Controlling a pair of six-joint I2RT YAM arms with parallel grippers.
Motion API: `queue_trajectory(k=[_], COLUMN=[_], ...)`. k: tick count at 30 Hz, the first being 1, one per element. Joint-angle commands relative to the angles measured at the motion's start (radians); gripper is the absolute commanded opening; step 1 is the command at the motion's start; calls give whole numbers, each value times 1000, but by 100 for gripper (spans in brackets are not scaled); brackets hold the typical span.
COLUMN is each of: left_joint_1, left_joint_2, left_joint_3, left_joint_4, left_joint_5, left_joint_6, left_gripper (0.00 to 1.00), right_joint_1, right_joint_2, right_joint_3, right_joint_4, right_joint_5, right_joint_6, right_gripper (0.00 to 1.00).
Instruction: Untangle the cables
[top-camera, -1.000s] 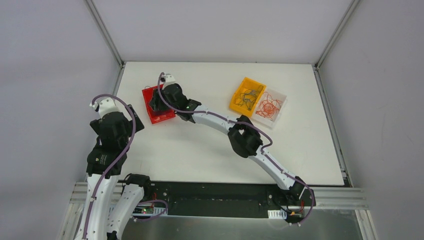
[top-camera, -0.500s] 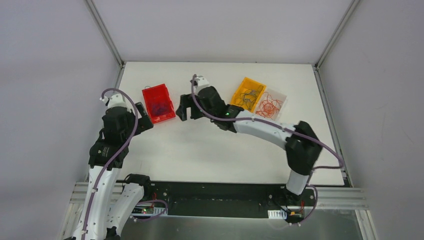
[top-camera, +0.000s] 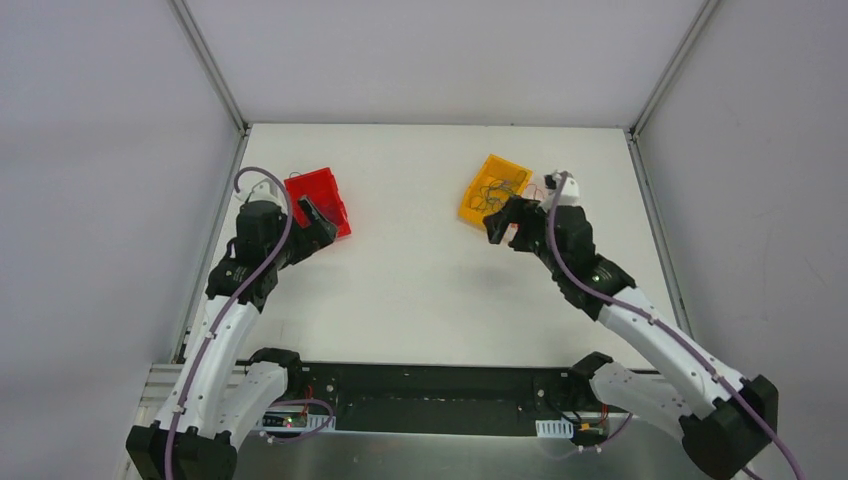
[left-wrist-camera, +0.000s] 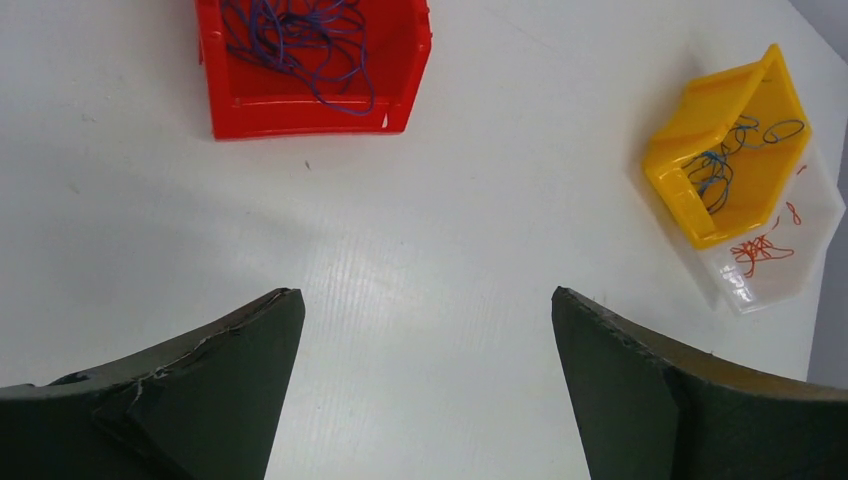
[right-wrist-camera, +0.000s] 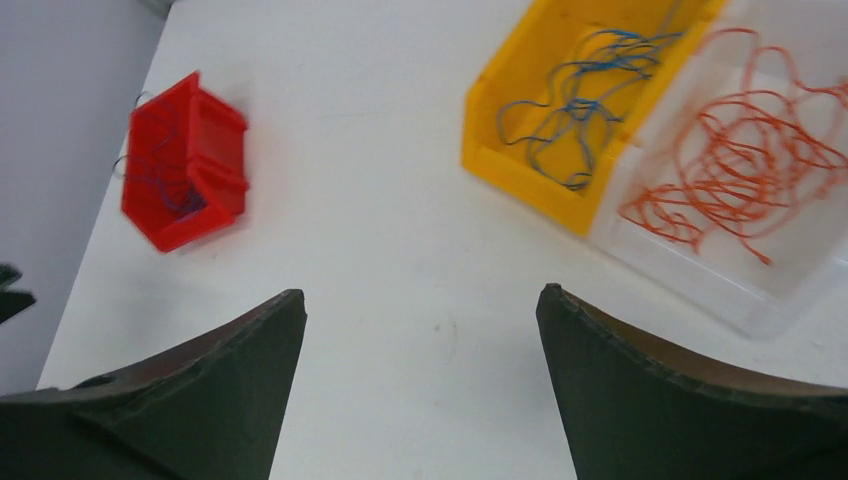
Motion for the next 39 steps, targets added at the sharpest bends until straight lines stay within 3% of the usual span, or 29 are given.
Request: queue_trajectory(k=[1,4,7,10,15,17,21,22,25,27,28,30,31,35,36,37,39], left_joint_1=[-22,-23,-23,-23,-23,-24,-24,-24,-14,14,30,44,54,128,132,135,135], left_joint_2=[13,82,154,194,131,89,-17,-33,23,141,224,306,348,620,603,565,611], left_joint_3=[-100,-145,-169,-211,-375,-451,-579,-610,-654,-685,-689,-638,-641,-675,-644,-584,-535], left_joint_4=[158,245,341,458,749,839,993,1032,1070,1197,1301,1302,1357,1715,1640,1466,1407], left_joint_5=[-7,2,-101,-214,-217,-276,-112,-125,-388,-354,-327,-296,-299,-201,-163,-123,-90], left_joint_6=[-93,-20,25,131,287,277,447,506,497,497,502,532,546,513,521,529,555], left_gripper=[99,99,99,99,96,98,95,92,99,99,97,94,94,94,93,91,84], right_joint_1=[-69,-122,-146,-154,-226,-254,-296,-308,-351,-412,-441,-474,-495,-525,-527,-528,-529], right_joint_2=[-167,-288,-397,-413,-241,-155,69,120,291,390,411,393,435,437,433,425,435], right_joint_3=[-166,-362,-600,-695,-725,-751,-750,-758,-762,-746,-732,-656,-635,-592,-582,-571,-562], right_joint_4=[5,131,449,602,819,957,1152,1200,1396,1466,1452,1240,1251,1173,1144,1105,1107], right_joint_5=[202,363,303,442,504,507,535,519,453,421,342,230,189,178,176,185,190], right_joint_6=[107,96,-82,-150,-195,-207,-272,-272,-303,-256,-255,-245,-244,-203,-204,-198,-197], right_gripper=[90,91,92,93,95,97,99,97,92,91,88,86,84,85,85,85,85])
